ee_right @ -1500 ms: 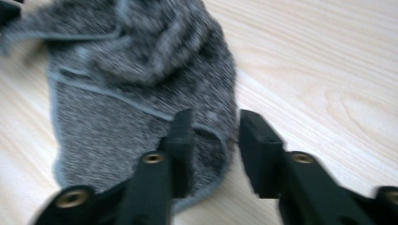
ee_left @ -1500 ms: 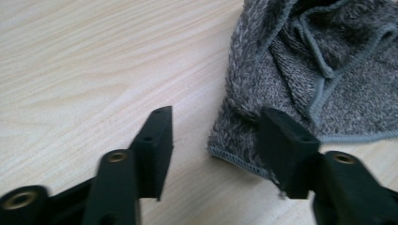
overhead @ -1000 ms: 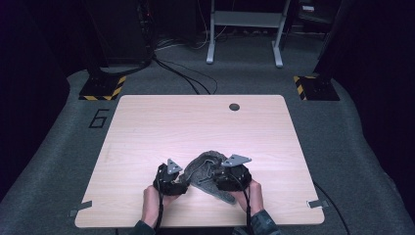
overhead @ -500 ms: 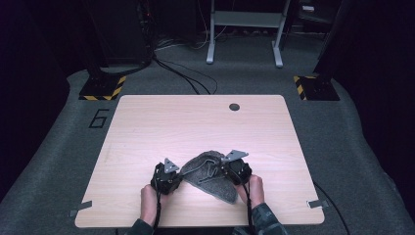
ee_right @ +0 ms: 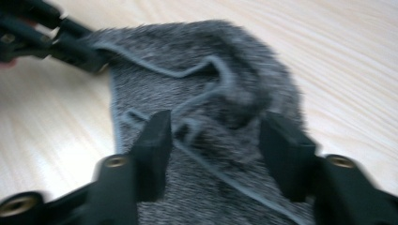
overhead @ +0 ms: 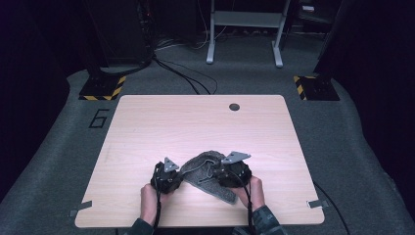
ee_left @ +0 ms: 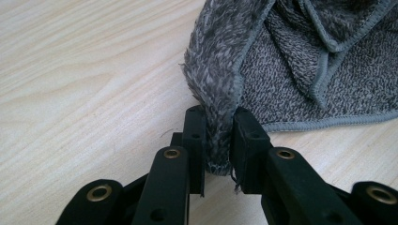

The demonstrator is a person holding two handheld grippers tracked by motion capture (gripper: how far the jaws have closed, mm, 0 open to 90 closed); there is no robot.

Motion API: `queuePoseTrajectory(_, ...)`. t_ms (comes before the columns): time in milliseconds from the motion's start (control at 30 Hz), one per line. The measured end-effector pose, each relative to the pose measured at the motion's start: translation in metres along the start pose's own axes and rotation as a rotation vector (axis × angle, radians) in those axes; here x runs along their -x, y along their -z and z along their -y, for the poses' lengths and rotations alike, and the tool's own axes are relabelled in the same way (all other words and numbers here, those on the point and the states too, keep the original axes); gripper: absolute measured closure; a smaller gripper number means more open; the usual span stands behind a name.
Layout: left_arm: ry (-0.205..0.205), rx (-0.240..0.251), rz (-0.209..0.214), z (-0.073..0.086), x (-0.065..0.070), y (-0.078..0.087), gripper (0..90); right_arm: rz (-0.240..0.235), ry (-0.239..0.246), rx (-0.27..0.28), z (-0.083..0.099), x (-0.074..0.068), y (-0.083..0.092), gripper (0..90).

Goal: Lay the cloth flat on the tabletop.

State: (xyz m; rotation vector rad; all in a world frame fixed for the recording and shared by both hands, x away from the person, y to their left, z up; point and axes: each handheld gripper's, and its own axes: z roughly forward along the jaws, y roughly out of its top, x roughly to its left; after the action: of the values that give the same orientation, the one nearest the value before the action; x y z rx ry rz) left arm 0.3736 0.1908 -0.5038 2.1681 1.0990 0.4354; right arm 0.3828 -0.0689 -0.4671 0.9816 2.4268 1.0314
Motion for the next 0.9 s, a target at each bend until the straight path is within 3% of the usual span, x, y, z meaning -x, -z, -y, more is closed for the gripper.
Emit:
queuePoseTrajectory(100,0.002,-0.001,-0.003,0.000,0.000,0.000,78.0,0.010,0.041,-0.034,-0.001,-0.010,-0.010,44.5)
queuePoseTrajectory(233,-0.009,-0.008,-0.003,0.000,-0.002,0.001,82.9,0.028,0.074,-0.088,0.002,-0.012,-0.022,75.7)
queuePoseTrajectory(300,-0.001,0.003,-0.010,0.001,-0.002,0.001,83.8,0.036,0.052,-0.085,0.005,-0.008,-0.022,83.9)
queuePoseTrajectory(900,-0.008,0.010,-0.021,-0.002,-0.008,0.007,85.0,0.144,-0.147,0.005,0.014,0.056,0.019,86.7)
